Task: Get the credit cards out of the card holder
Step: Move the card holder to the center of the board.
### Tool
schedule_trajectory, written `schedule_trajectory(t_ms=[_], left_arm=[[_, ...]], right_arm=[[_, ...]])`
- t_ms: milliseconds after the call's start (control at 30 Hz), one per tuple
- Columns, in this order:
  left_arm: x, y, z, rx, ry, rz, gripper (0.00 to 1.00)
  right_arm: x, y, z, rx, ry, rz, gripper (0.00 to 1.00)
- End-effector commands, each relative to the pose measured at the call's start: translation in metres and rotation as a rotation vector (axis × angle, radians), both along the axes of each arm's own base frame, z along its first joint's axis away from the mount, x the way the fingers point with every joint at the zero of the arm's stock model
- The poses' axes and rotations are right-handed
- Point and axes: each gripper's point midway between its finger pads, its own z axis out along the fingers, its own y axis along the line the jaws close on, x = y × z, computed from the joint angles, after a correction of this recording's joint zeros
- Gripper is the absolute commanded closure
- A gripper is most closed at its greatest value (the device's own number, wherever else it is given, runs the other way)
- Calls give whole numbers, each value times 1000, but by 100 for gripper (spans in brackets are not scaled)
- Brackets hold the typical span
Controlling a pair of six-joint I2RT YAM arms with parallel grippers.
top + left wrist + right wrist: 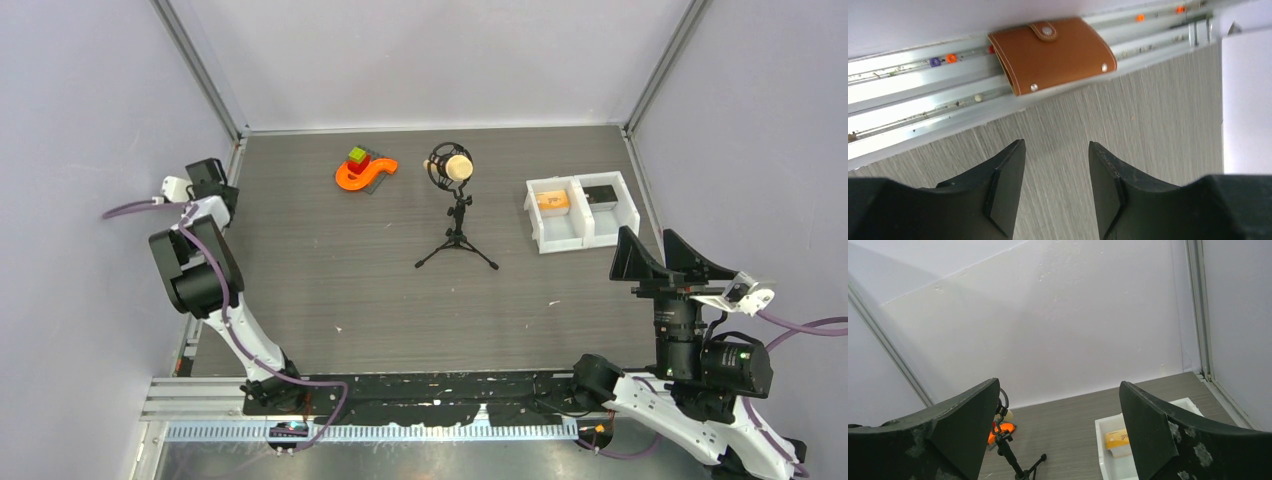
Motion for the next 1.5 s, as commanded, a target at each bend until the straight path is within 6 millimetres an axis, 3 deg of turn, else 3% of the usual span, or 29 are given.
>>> schedule_trajectory(t_ms=[0, 400, 633, 1133, 1400, 1467], left_arm=[[10, 39, 33, 96, -175, 237, 48], [6, 54, -5, 31, -217, 436, 48], [-14, 54, -19, -34, -139, 560, 50], [17, 66, -31, -105, -217, 542, 53], [26, 71, -30, -113, -251, 518, 66], [28, 72, -30, -113, -265, 514, 74]], right_arm=[[-23, -39, 14, 138, -83, -4, 2], [-19, -37, 12, 118, -65, -16, 2], [-19, -40, 10, 124, -64, -23, 2], [-15, -39, 6, 110, -47, -31, 2], [-15, -38, 6, 109, -46, -31, 2], [-15, -38, 6, 109, -45, -31, 2]])
